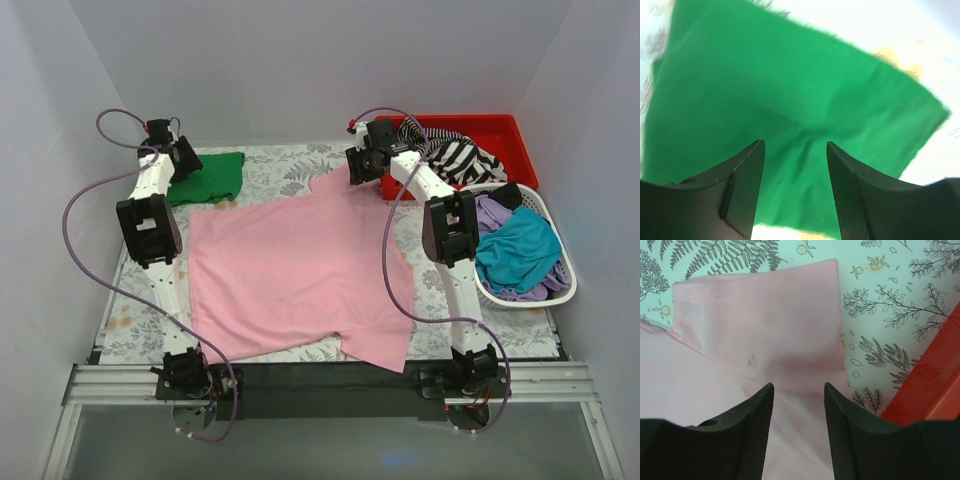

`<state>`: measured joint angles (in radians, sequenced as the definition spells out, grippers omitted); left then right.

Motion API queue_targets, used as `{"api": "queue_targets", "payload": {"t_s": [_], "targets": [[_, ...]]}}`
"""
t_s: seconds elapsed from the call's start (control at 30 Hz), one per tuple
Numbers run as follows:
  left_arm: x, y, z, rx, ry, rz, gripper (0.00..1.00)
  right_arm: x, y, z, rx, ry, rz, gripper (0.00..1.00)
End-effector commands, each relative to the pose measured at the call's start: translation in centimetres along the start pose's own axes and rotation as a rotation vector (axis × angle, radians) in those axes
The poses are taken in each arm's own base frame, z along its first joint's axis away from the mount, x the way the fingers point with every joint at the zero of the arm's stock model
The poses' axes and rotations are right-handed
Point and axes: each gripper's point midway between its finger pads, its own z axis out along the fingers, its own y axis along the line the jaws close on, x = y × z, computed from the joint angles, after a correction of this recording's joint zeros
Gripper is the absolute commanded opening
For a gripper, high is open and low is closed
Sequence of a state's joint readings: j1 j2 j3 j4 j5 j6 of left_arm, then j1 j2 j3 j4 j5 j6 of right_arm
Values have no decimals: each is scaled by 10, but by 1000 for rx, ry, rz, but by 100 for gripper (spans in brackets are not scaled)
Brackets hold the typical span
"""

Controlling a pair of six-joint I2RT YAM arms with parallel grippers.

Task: Fold and stack the t-shirts
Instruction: Flatten the tshirt out

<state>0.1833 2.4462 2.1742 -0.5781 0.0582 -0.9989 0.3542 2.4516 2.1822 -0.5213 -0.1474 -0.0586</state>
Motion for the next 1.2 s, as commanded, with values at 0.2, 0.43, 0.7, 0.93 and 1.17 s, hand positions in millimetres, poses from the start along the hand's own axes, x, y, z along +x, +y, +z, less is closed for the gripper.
{"api": "queue_targets", "payload": {"t_s": [0.2,0.43,0.7,0.93,1.17], "targets": [[49,0,-85,32,91,-158,49,-16,-38,4,151,-36,-84,64],[78,29,-109,-66,36,-157,50,3,-40,27,133,5,-101,69],[60,56,-88,-165,51,-156,52,6,-34,27,98,11,-99,71],[55,61,-46,-168,95,-156,52,2,-31,21,90,2,-95,71],[69,81,-20,-233,147,-137,51,0,-25,16,70,-4,-72,71]]}}
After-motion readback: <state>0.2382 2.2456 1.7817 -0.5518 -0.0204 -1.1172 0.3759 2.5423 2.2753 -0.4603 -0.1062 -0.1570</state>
